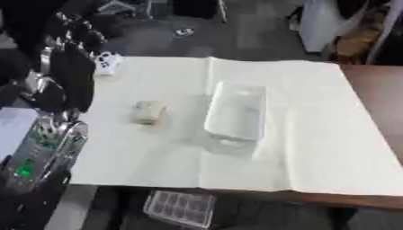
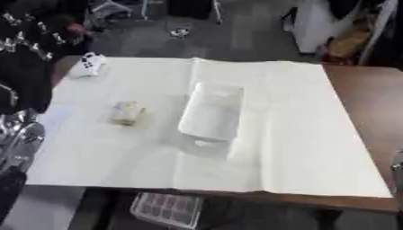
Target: Pick up objects on the table and place them in the box.
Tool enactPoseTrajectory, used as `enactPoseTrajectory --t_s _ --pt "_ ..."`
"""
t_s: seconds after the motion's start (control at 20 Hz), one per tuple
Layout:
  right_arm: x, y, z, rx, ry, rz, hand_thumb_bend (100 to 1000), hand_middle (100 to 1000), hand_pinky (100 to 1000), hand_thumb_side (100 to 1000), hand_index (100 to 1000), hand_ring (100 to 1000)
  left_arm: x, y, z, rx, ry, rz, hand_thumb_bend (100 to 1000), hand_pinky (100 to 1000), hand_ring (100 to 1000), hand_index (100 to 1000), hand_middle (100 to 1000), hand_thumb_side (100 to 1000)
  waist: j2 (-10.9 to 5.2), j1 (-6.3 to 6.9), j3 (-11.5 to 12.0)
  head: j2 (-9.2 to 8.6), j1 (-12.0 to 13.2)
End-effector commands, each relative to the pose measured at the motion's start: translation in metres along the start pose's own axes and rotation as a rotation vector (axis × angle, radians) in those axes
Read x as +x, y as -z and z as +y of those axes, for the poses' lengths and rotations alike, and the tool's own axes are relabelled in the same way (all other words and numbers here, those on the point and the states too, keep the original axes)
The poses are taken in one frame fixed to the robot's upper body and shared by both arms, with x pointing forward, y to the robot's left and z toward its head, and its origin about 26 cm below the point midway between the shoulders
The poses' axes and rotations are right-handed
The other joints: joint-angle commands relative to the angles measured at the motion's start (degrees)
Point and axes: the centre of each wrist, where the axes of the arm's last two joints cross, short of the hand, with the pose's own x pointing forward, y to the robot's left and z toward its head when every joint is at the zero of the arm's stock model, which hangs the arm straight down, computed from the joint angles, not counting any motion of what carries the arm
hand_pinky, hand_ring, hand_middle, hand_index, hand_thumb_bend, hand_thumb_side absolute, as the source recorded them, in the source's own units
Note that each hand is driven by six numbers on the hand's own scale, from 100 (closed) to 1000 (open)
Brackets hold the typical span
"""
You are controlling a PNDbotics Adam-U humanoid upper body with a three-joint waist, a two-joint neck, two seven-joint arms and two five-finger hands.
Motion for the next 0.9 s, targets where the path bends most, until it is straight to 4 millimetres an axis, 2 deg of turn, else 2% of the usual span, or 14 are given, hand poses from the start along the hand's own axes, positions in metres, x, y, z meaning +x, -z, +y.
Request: enactPoseTrajectory --t_s 0.05,0.35,0.55,0.7,0.9 --pt "0.004 0.004 0.0 0.013 0.0 -0.016 100 468 366 1000 610 461 0.014 0.012 0.014 -0.087 0.198 0.041 1000 726 780 888 827 913 -0.38 0.1 -0.05 -0.17 -0.2" --pt "0.004 0.003 -0.001 0.014 -0.005 -0.009 100 468 365 1000 611 460 0.03 0.036 0.028 -0.153 0.701 0.17 1000 707 763 892 826 924 -0.33 0.2 -0.08 -0.33 -0.12" --pt "0.003 0.002 -0.001 0.019 -0.006 -0.002 100 468 364 1000 612 460 0.03 0.048 0.038 -0.232 1.037 0.362 1000 679 748 896 830 969 -0.34 0.35 -0.22 -0.21 0.23" --pt "0.003 0.002 -0.002 0.023 -0.006 0.003 100 468 364 1000 612 460 0.021 0.057 0.053 -0.338 1.274 0.586 1000 603 726 879 818 995 -0.48 0.49 -0.4 -0.47 0.58" --pt "0.003 0.002 -0.002 0.029 -0.006 0.008 100 467 364 1000 613 460 0.014 0.07 0.069 -0.452 1.443 0.804 1000 484 692 852 794 996 -0.63 0.53 -0.56 -0.57 0.89"
